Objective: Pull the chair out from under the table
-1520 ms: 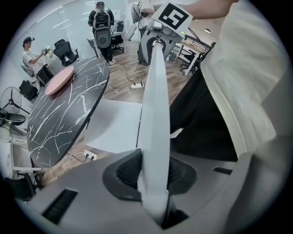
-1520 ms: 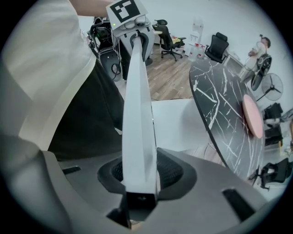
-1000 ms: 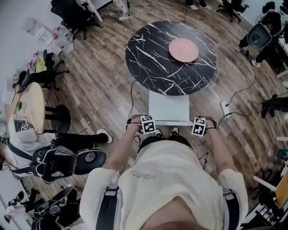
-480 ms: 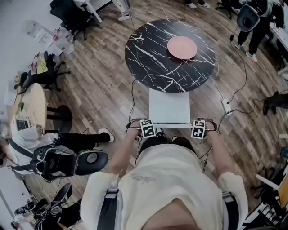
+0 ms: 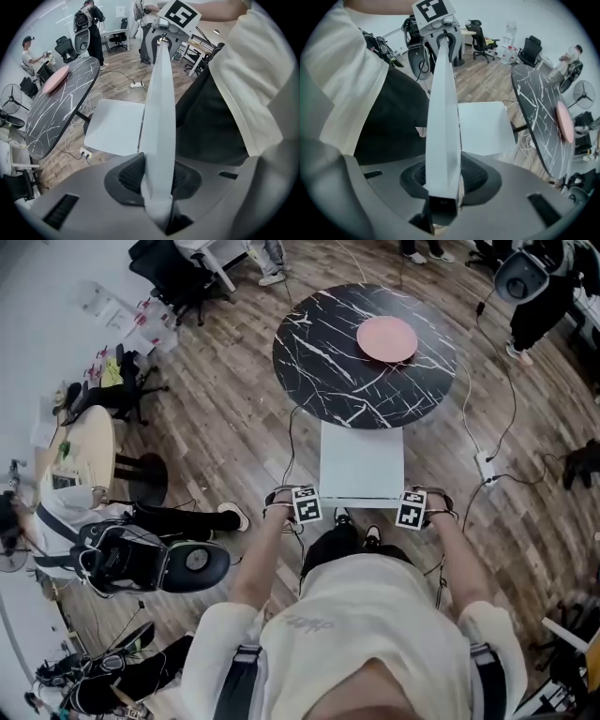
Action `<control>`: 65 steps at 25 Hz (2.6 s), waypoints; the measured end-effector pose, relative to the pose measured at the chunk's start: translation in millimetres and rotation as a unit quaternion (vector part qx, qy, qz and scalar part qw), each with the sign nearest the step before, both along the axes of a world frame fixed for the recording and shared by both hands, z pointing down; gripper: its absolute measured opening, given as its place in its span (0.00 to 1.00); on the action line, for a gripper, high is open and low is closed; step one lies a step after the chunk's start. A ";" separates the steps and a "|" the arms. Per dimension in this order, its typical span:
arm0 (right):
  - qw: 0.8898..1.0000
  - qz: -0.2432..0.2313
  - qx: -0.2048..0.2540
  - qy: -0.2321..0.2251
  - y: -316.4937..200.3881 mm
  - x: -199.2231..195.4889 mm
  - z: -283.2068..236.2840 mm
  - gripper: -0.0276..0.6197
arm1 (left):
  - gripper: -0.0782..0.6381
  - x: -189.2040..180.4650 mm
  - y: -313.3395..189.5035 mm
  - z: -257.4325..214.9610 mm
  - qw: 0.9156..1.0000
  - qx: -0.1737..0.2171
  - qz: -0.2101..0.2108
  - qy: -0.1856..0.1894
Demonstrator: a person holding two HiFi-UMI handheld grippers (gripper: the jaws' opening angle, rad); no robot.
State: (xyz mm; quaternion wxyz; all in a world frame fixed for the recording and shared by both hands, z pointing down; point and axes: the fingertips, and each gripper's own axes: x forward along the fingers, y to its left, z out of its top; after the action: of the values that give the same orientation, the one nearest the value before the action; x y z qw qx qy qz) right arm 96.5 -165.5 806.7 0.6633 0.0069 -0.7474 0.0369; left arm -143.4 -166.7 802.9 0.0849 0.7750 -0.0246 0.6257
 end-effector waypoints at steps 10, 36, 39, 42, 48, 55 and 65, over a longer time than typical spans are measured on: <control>1.000 0.009 0.007 -0.005 5.9 -0.8 -0.4 0.23 | 0.25 -0.3 5.3 -0.3 1.000 0.007 -0.002 -0.001; 1.000 0.021 -0.010 0.004 56.2 -3.4 2.5 0.23 | 0.25 -2.1 51.7 0.3 1.000 -0.009 0.022 0.002; 1.000 0.027 -0.009 0.008 61.5 -3.2 1.1 0.23 | 0.25 -2.6 55.7 -1.5 1.000 -0.008 0.026 0.005; 0.999 0.034 -0.011 0.009 71.6 -4.9 1.4 0.23 | 0.25 -4.7 66.6 -2.6 1.000 -0.010 0.027 0.008; 0.999 0.039 -0.011 0.012 88.2 -3.1 2.0 0.23 | 0.25 -3.3 83.3 -1.5 1.000 -0.010 0.027 0.011; 0.999 0.045 -0.013 0.016 108.3 -0.6 2.4 0.23 | 0.25 -1.1 98.9 -2.9 0.999 -0.009 0.035 0.012; 0.999 0.027 -0.015 0.015 136.7 6.8 -4.4 0.23 | 0.25 6.2 132.1 -8.1 1.000 -0.017 0.018 0.008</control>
State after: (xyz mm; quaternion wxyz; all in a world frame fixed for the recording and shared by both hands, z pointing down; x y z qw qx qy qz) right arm 103.3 -28.8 802.3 0.6730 0.0178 -0.7365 0.0656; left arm -137.1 -34.5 794.8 0.0867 0.7785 0.0009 0.6217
